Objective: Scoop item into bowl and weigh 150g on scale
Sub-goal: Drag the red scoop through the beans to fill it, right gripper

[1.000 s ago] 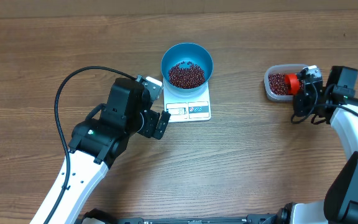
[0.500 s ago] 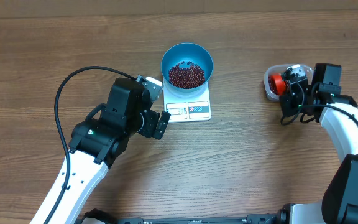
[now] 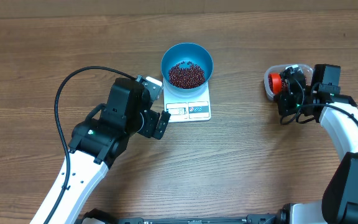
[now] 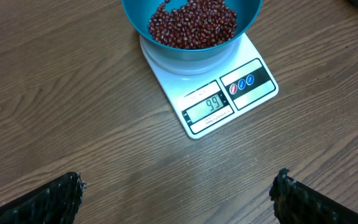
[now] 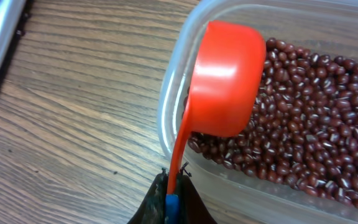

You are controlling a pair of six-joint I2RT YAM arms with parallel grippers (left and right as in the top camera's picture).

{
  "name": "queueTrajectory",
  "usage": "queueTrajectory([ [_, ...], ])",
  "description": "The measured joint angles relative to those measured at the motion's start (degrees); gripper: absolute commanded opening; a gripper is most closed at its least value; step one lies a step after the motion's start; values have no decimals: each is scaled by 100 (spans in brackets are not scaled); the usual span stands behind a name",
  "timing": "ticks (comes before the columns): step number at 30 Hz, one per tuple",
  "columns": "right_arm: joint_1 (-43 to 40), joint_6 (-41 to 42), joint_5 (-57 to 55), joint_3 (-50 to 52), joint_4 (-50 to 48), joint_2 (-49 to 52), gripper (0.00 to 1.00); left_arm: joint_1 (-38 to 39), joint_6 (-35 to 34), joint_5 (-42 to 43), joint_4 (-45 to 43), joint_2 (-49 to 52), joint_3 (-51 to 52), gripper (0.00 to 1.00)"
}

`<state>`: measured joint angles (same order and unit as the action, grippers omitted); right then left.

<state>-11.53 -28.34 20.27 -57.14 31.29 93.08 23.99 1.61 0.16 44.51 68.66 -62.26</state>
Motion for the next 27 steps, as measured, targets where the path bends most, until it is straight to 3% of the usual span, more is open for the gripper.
queueTrajectory([
  [18, -24, 339, 162, 0, -24, 11, 4, 0, 0, 0, 0, 0, 0, 99],
  [27, -481, 1147, 570, 63, -24, 52, 4, 0, 2, 0, 0, 0, 0, 100],
])
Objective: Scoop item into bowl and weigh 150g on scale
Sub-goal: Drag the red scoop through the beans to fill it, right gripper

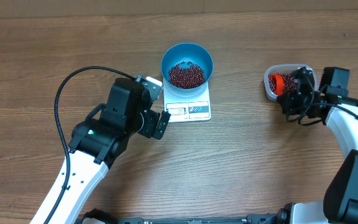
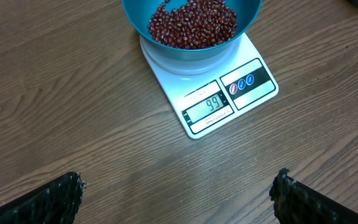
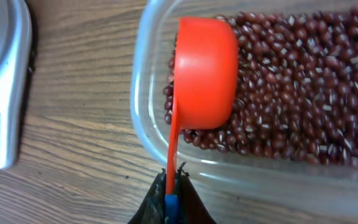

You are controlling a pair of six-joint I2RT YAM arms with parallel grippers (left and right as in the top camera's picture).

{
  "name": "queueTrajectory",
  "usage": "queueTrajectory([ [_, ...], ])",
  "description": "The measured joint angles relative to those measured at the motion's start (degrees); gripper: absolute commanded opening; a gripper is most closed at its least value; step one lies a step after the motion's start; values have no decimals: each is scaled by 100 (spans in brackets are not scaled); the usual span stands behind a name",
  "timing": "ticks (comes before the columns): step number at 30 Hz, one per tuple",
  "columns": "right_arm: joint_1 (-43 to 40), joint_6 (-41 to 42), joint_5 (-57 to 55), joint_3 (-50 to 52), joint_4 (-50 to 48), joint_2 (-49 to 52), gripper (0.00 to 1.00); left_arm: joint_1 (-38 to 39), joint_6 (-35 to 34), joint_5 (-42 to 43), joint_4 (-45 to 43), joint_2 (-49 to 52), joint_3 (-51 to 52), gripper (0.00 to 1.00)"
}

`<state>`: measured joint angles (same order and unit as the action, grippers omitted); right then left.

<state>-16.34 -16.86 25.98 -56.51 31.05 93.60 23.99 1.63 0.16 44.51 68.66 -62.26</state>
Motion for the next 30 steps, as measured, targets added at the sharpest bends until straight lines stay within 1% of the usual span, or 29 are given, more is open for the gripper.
queueTrajectory([
  [8, -225, 966, 442, 2, 26, 33, 4, 0, 0, 0, 0, 0, 0, 100],
  [14, -400, 1445, 927, 63, -42, 46, 4, 0, 0, 0, 0, 0, 0, 99],
  [23, -599, 1840, 1207, 66, -166, 55, 4, 0, -2, 0, 0, 0, 0, 100],
  [30, -1043, 2072, 2048, 68, -509, 55, 4, 0, 0, 0, 0, 0, 0, 100],
])
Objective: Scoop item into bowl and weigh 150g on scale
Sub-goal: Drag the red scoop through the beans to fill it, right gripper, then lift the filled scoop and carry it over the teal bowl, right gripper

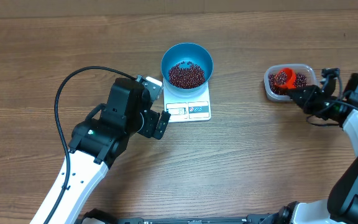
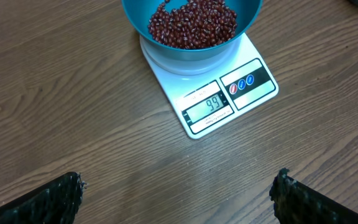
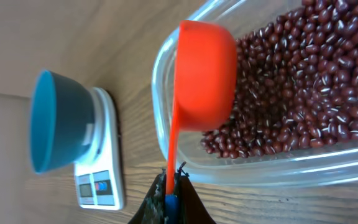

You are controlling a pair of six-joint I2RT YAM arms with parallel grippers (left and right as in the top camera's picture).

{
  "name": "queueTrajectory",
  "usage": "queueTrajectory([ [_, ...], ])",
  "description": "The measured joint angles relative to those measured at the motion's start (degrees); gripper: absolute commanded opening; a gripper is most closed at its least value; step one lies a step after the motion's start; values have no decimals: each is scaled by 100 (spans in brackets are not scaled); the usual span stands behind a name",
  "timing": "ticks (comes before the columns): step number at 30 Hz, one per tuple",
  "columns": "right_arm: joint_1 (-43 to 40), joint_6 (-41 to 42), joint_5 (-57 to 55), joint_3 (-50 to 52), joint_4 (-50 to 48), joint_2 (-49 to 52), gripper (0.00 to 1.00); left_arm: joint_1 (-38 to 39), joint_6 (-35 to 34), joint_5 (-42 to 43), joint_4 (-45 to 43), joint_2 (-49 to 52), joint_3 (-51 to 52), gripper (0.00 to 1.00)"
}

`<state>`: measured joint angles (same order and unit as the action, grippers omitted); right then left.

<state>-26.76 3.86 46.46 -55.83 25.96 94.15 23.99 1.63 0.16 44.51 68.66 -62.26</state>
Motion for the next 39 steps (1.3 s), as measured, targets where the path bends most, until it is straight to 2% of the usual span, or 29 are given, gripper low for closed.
queueTrajectory([
  [11, -527, 107, 1235, 0, 61, 0, 4, 0, 0, 0, 0, 0, 0, 100],
  [21, -476, 184, 2406, 0, 57, 0, 4, 0, 0, 0, 0, 0, 0, 100],
  [28, 85, 407, 2623, 4, -273, 0, 4, 0, 0, 0, 2, 0, 0, 100],
  [39, 1414, 1716, 2435, 15, -2070, 0, 4, 0, -2, 0, 0, 0, 0, 100],
])
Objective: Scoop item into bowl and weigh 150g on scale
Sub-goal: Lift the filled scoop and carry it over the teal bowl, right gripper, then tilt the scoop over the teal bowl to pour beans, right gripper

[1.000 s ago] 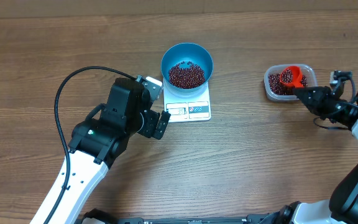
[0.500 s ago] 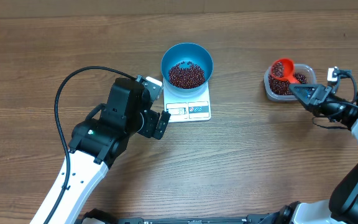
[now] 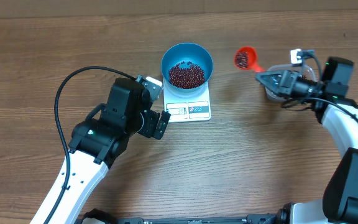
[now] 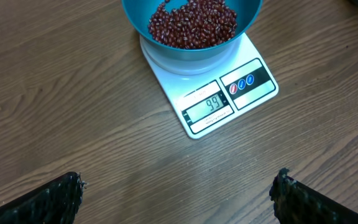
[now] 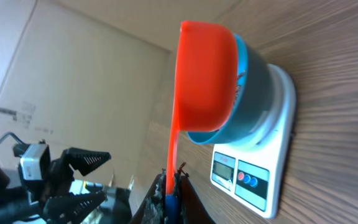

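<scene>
A blue bowl (image 3: pixel 187 62) of red beans stands on the white scale (image 3: pixel 189 109), whose display (image 4: pixel 209 106) reads 99. My right gripper (image 3: pixel 270 78) is shut on the handle of the orange scoop (image 3: pixel 243 58), which holds red beans and hangs in the air between the bowl and the clear bean container (image 3: pixel 272 91). In the right wrist view the scoop (image 5: pixel 205 74) fills the middle with the bowl (image 5: pixel 251 93) behind it. My left gripper (image 3: pixel 162 122) is open beside the scale, fingers (image 4: pixel 48 199) wide apart over bare wood.
The clear container of beans sits at the right, mostly hidden under my right arm. A black cable (image 3: pixel 64 93) loops from the left arm. Bare wooden table (image 3: pixel 241 168) surrounds the scale.
My right gripper has moved the scoop out of the bean container, and it now hangs to the left of it, loaded with beans, near the blue bowl. The left arm has not moved.
The scoop was over the container's edge above the beans. Then it lay lower among the beans, then tilted in the container with the scale in the background. Now it is loaded and out of the container, near the bowl. The scale reads 99 throughout.
</scene>
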You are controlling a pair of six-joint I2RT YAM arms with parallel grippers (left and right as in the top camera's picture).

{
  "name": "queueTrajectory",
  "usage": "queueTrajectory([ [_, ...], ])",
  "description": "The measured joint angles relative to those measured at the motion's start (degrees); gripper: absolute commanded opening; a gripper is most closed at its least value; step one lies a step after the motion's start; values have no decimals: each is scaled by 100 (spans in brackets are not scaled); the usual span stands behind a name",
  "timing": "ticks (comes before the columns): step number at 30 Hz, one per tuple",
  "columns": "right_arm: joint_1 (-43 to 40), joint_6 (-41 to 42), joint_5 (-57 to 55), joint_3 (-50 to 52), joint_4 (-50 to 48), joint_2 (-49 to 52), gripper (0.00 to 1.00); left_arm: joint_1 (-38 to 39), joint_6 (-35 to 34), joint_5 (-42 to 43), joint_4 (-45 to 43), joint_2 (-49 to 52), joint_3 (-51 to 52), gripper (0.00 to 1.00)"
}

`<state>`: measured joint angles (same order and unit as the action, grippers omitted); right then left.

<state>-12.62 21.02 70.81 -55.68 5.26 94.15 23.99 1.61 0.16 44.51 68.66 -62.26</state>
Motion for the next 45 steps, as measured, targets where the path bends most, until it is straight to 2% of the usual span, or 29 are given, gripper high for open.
queueTrajectory([
  [9, 1075, 619, -1099, 0, -619, 2, 4, 0, 2, 0, 0, 0, 0, 100],
  [17, 1814, 625, -2214, 0, -866, 2, 4, 0, 2, 0, 0, 0, 0, 100],
  [23, 2173, -306, -2872, 0, -866, 2, 4, 0, 0, 0, 0, 0, 0, 100],
  [28, 2330, -1462, -3246, 0, -866, 2, 4, 0, 2, 0, 0, 0, 0, 100],
  [35, 2389, -2946, -3423, 0, -866, 2, 4, 0, 2, 0, 0, 0, 0, 99],
  [45, 2391, -4360, -3488, 0, -868, 2, 4, 0, 0, 0, 0, 0, 0, 100],
])
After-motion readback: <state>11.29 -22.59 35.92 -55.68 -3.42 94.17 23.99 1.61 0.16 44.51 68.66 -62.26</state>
